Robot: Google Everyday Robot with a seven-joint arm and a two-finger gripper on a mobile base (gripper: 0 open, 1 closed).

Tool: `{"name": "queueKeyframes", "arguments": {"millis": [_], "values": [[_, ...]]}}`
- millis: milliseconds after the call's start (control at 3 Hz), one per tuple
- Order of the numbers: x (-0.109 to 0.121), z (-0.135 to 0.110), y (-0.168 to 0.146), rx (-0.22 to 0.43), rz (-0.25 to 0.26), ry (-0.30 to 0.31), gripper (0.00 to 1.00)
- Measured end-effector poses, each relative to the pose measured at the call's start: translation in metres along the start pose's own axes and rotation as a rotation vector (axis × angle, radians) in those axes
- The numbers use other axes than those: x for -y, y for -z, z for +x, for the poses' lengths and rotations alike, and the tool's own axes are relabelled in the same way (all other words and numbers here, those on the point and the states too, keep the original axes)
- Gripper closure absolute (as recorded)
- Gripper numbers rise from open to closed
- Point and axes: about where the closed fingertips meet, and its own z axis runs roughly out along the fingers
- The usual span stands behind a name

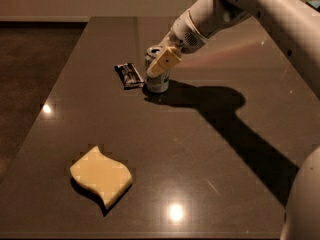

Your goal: Move 7up can near rxbar chocolate

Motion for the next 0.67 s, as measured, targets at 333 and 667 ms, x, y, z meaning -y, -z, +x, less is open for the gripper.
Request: {"name": "queueKeyframes", "arguments": {"millis": [333,667], "values": [[-0.0004,-0.0003,-0.0016,0.0,-0.003,0.001,0.0],[-0.0004,-0.0003,-0.0017,0.0,-0.003,0.001,0.0]]}}
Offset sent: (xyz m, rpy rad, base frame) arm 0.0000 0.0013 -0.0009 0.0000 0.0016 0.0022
